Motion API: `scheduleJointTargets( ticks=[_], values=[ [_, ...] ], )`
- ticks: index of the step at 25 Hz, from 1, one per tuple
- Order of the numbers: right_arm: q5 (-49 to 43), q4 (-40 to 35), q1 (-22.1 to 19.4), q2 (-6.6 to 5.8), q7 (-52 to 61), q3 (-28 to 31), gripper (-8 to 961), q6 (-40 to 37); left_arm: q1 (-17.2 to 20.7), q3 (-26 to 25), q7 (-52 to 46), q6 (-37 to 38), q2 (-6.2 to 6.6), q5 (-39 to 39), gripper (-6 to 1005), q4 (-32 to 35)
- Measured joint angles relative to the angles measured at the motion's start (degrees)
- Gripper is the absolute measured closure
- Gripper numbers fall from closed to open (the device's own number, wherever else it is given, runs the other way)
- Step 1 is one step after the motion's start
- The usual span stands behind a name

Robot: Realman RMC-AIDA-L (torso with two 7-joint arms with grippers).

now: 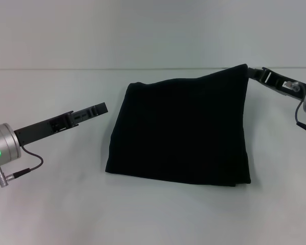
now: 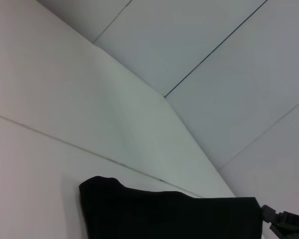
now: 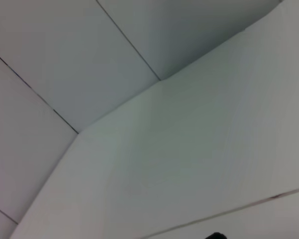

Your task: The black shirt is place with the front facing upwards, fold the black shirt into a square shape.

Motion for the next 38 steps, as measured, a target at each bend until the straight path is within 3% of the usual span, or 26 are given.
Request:
scheduleJointTargets(
  ticks=[8,15,19,25,32,38],
  values=[
    [-0.36,0.31,0.87,1.55,-0.57,-0.80,876,7.63,-0.13,0.01,-0.01,-0.02,0.00,0.09,62,0.00],
    [-0.05,0.97,0.14,1.88,-0.73,-0.02,857,12.52,-0.16,0.19,-0.58,-0.02,0.00,0.09,62,-0.08],
    [1.64,0.49,-1.49,1.83,-2.83,2.65,704,9.30,-0.18,0.24,-0.62,-0.02,-0.06,0.03,63,-0.34],
    [1.48,0.54,-3.78,0.53,-16.44,2.55,438,-7.63,-0.52,0.34,-3.33,-0.02,-0.04,0.03,63,-0.88],
    [-4.18,1.03,-5.90,1.74,-29.83,-0.18,172,-11.74,-0.77,0.46,-6.68,-0.01,0.27,0.13,64,-0.94],
    [-7.00,3.11,-7.33,2.00,-30.66,-0.58,149,-8.40,-1.01,0.44,-8.24,0.05,0.24,0.21,65,-1.48]
  ],
)
